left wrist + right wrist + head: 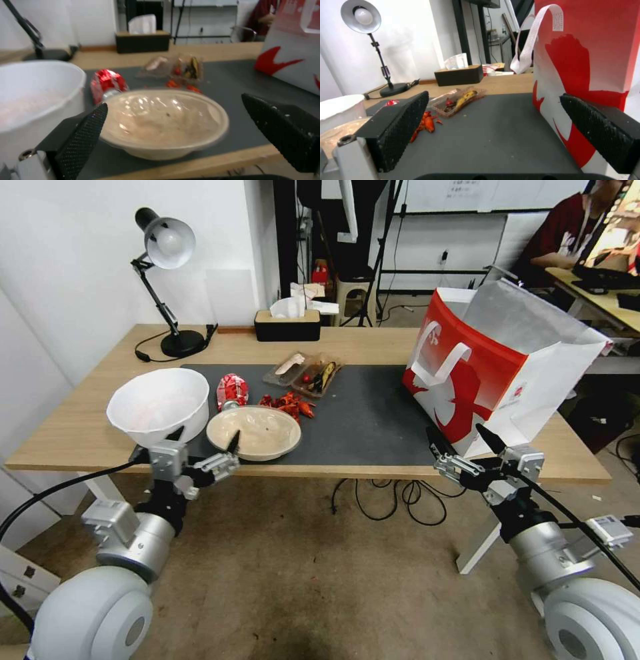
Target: Pick up the trash from the table and place it into the takeout bag.
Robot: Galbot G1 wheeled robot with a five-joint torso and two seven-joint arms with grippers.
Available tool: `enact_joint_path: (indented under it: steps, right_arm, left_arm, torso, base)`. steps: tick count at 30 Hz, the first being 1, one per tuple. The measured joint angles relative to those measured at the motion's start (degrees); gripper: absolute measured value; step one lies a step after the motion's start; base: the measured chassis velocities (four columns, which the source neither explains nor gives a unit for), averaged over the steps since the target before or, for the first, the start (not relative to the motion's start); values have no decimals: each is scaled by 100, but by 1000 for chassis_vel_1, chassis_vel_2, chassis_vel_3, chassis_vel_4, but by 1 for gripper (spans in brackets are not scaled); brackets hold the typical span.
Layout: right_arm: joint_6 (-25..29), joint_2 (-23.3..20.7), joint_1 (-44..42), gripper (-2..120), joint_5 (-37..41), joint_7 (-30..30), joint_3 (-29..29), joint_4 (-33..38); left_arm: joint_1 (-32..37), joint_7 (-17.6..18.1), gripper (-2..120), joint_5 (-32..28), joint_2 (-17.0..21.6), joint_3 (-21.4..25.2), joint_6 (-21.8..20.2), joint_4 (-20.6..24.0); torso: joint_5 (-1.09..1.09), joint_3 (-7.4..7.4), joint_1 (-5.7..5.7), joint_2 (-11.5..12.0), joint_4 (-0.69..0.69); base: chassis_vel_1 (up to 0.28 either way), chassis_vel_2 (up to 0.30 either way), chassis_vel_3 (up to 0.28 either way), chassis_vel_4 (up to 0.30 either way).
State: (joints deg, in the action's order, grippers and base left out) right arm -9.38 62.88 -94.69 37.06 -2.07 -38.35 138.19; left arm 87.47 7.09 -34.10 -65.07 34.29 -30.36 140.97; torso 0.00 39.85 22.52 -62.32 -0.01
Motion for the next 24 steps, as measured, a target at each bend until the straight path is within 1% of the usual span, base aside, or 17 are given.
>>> enact_joint_path:
  steps: [1, 2, 4, 5, 7, 9, 10, 12, 14, 17, 18, 21, 22, 24]
  right_arm:
    - [0, 0, 0, 100, 0, 0, 0, 0]
    - [-9, 9, 8, 100, -9, 0, 16, 1]
    - [-18, 23, 16, 100, -34, -2, 48, 4]
    - [-18, 23, 16, 100, -34, -2, 48, 4]
    - [-29, 55, 33, 100, -120, -3, 120, 5]
    - [-37, 89, 46, 100, -191, -5, 185, 12]
    - [-37, 89, 46, 100, -191, -5, 185, 12]
    - [-43, 130, 53, 100, -271, -5, 251, 14]
    - [-44, 142, 55, 100, -297, -5, 268, 11]
    - [-47, 190, 66, 100, -369, -5, 305, -27]
    - [-47, 190, 66, 100, -369, -5, 305, -27]
    - [-55, 225, 80, 100, -410, -5, 328, -62]
    - [-55, 225, 80, 100, -410, -5, 328, -62]
    - [-82, 238, 107, 100, -412, -5, 335, -66]
  left_arm:
    - [0, 0, 100, 0, 0, 0, 0, 0]
    - [-118, 175, 100, -338, 95, -43, -204, -36]
    - [-313, 558, 100, -1001, 220, -108, -481, -112]
    - [-313, 558, 100, -1001, 220, -108, -481, -112]
    - [-626, 1186, 100, -1988, 370, -219, -816, -252]
    - [-815, 1420, 100, -2319, 498, -294, -920, -432]
    - [-815, 1420, 100, -2319, 498, -294, -920, -432]
    - [-989, 1581, 100, -2599, 640, -339, -970, -659]
    - [-1043, 1629, 100, -2700, 684, -346, -982, -728]
    - [-1285, 1760, 100, -3012, 824, -390, -1013, -986]
    - [-1285, 1760, 100, -3012, 824, -390, -1013, -986]
    - [-1519, 1798, 100, -3098, 924, -479, -1038, -1246]
    - [-1519, 1798, 100, -3098, 924, -479, -1038, -1246]
    - [-1605, 1799, 100, -3096, 949, -551, -1041, -1399]
  torso:
    - [0, 0, 0, 0, 0]
    - [1, 0, 0, 0, 0]
    - [-1, 0, 0, 0, 0]
    - [-1, 0, 0, 0, 0]
    - [-1, 0, 0, 0, -1]
    - [0, 0, 0, 0, -1]
    - [0, 0, 0, 0, -1]
    - [-1, 0, 0, 0, 0]
    - [-1, 0, 0, 0, 0]
    - [0, 0, 0, -1, 0]
    - [0, 0, 0, -1, 0]
    - [1, 0, 0, -1, 0]
    - [1, 0, 0, -1, 0]
    - [0, 0, 0, -1, 0]
  base:
    - [0, 0, 0, 0]
    - [0, 0, 0, 0]
    - [0, 0, 0, 0]
    - [0, 0, 0, 0]
    - [0, 0, 0, 0]
    - [0, 0, 0, 0]
    - [0, 0, 0, 0]
    - [0, 0, 0, 0]
    - [0, 0, 0, 0]
    - [0, 0, 0, 0]
    - [0, 0, 0, 0]
    - [0, 0, 0, 0]
    - [0, 0, 0, 0]
    - [0, 0, 0, 0]
